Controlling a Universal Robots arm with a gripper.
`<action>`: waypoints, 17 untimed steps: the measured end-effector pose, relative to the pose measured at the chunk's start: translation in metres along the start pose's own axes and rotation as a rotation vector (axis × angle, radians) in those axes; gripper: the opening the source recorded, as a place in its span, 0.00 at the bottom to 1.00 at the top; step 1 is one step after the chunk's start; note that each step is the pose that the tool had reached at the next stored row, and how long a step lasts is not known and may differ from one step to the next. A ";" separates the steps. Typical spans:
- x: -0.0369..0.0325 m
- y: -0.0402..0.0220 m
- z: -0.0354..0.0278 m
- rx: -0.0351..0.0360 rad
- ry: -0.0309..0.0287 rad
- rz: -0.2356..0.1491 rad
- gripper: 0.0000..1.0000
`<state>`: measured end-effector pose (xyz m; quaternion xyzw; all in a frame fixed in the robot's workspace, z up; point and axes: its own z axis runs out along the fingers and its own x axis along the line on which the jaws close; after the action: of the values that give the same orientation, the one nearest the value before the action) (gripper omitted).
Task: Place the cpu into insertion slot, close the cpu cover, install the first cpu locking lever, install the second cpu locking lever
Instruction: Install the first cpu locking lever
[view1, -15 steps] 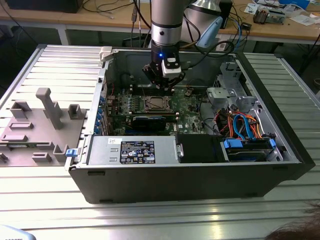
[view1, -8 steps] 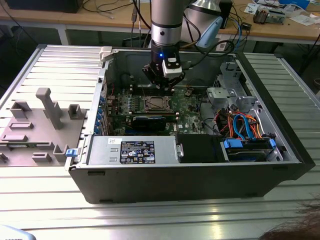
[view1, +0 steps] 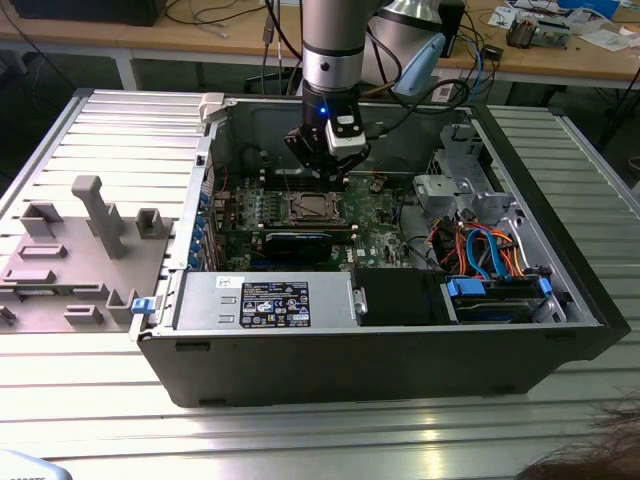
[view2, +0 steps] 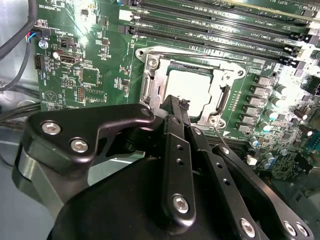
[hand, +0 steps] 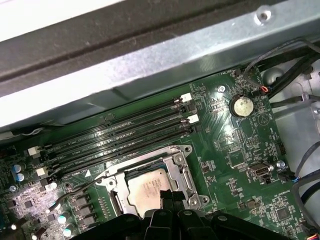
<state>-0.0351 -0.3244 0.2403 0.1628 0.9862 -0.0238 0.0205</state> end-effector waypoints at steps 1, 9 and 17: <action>0.0000 0.0000 0.0000 -0.0001 -0.0001 -0.002 0.11; 0.0000 0.0000 0.0000 -0.0013 -0.0011 -0.028 0.11; 0.0000 0.0000 0.0000 -0.0023 -0.0020 -0.049 0.11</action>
<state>-0.0351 -0.3244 0.2403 0.1386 0.9899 -0.0234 0.0210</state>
